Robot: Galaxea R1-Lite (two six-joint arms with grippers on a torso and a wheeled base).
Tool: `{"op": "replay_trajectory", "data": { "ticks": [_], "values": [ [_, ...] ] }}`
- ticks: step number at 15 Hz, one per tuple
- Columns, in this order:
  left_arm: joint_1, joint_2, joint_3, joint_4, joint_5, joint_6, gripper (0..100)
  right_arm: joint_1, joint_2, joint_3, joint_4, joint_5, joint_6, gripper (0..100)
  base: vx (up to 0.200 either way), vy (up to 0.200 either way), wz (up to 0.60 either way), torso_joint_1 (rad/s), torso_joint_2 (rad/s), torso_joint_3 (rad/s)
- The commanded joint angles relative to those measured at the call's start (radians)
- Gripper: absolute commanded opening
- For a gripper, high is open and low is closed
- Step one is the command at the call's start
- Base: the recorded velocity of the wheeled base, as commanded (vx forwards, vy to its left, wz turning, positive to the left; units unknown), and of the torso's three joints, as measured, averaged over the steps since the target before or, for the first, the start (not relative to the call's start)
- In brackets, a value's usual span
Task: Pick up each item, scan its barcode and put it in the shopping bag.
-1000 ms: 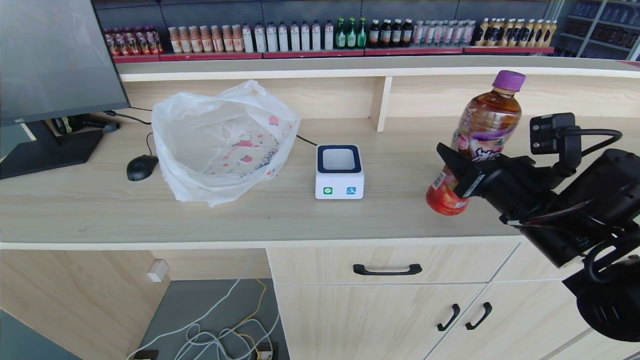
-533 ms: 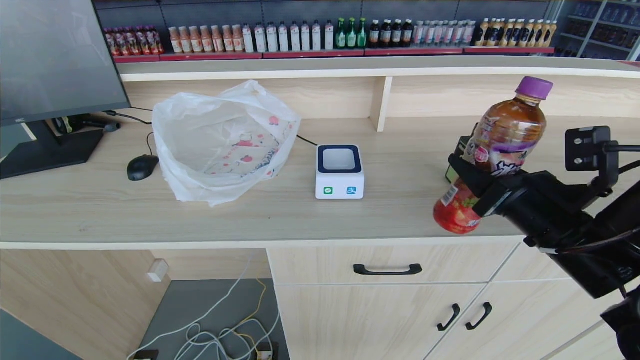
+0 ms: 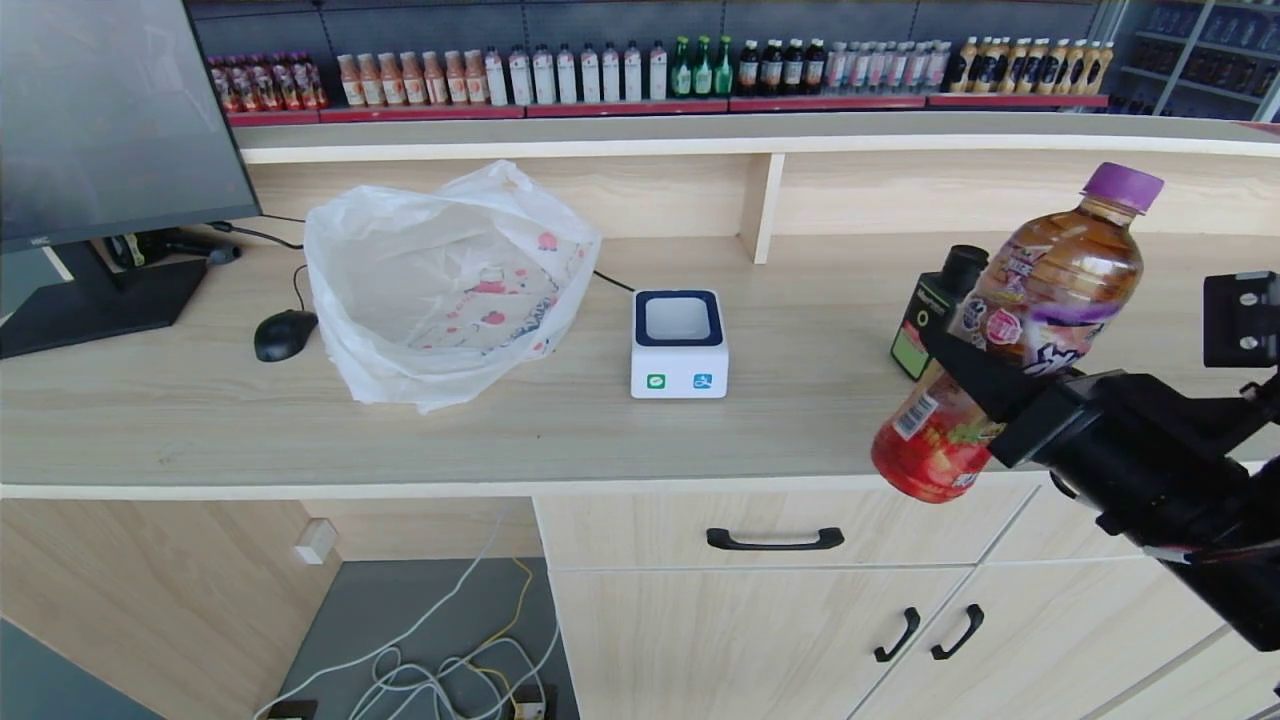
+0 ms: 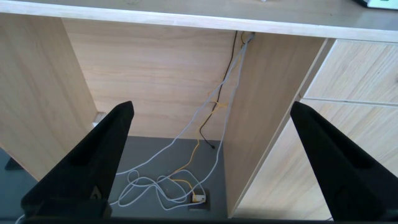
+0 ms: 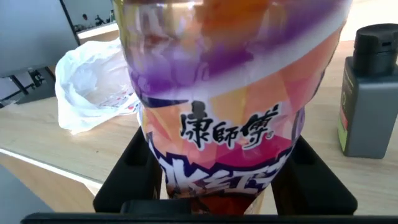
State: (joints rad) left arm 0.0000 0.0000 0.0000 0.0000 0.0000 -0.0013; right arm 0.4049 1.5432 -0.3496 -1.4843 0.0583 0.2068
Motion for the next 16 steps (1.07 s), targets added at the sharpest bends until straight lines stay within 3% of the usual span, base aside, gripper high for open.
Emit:
{"op": "replay_trajectory", "data": {
  "ticks": [1,12,16],
  "values": [
    [0.000,0.000,0.000,0.000,0.000,0.000,100,0.003,-0.049,0.035,-0.001,0.032,0.031,0,0.000,0.000,0.00,0.000,0.00,0.000],
    [0.000,0.000,0.000,0.000,0.000,0.000,100,0.009,-0.104,0.086,-0.001,0.318,0.272,0,0.000,0.000,0.00,0.000,0.00,0.000],
    [0.000,0.000,0.000,0.000,0.000,0.000,100,0.114,-0.106,0.072,-0.002,0.351,0.425,0,0.000,0.000,0.00,0.000,0.00,0.000]
  ]
}}
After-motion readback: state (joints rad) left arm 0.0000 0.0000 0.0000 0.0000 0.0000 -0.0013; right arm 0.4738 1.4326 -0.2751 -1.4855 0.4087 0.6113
